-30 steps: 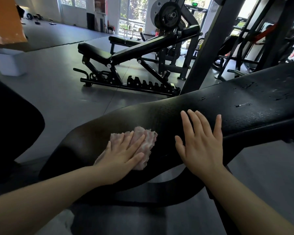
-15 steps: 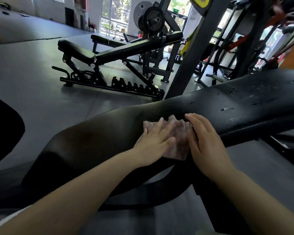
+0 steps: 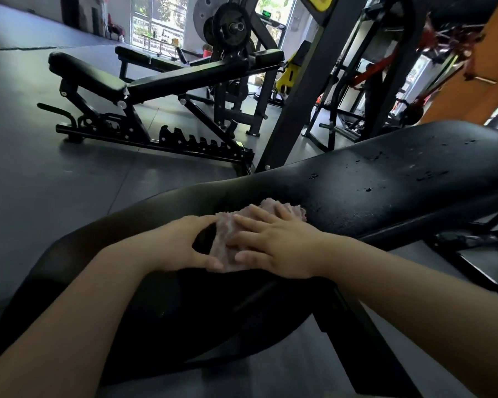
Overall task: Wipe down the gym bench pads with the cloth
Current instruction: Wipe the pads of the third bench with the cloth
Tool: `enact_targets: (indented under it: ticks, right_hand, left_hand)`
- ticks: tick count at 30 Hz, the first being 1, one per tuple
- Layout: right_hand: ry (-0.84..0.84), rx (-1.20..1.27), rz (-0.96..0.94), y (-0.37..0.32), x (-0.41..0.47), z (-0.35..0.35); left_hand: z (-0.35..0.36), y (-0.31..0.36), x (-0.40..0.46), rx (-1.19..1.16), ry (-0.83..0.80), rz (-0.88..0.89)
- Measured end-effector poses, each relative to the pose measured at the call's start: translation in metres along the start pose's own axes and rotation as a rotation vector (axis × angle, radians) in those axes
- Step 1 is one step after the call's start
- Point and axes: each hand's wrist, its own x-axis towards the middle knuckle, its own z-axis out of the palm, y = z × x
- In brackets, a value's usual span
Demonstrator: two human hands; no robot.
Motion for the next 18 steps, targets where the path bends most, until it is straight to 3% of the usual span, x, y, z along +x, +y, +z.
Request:
enact_targets:
  ticks: [3, 6, 11, 14, 18]
  right_hand:
    - [-0.053, -0.045, -0.033, 0.003, 0.019, 0.001]
    - [-0.093, -0.098, -0.007, 0.021, 0.043, 0.001]
    - [-0.097, -0.041, 0.279, 0.077, 0.086, -0.012]
    - [-0.107, -0.007, 0.425, 0.075, 0.106, -0.008]
    - [-0.128, -0.024, 0.263, 0.027, 0.104, 0.006]
  left_hand:
    - [0.000, 0.001, 0.004, 0.028, -0.046, -0.029]
    - [0.001, 0.003, 0.006, 0.070, 0.016, -0.085]
    - [0.002, 0.005, 0.007, 0.145, -0.001, -0.125]
    - [0.003, 0.005, 0.007, 0.155, -0.029, -0.124]
    - [0.005, 0.005, 0.009, 0.163, -0.068, -0.141]
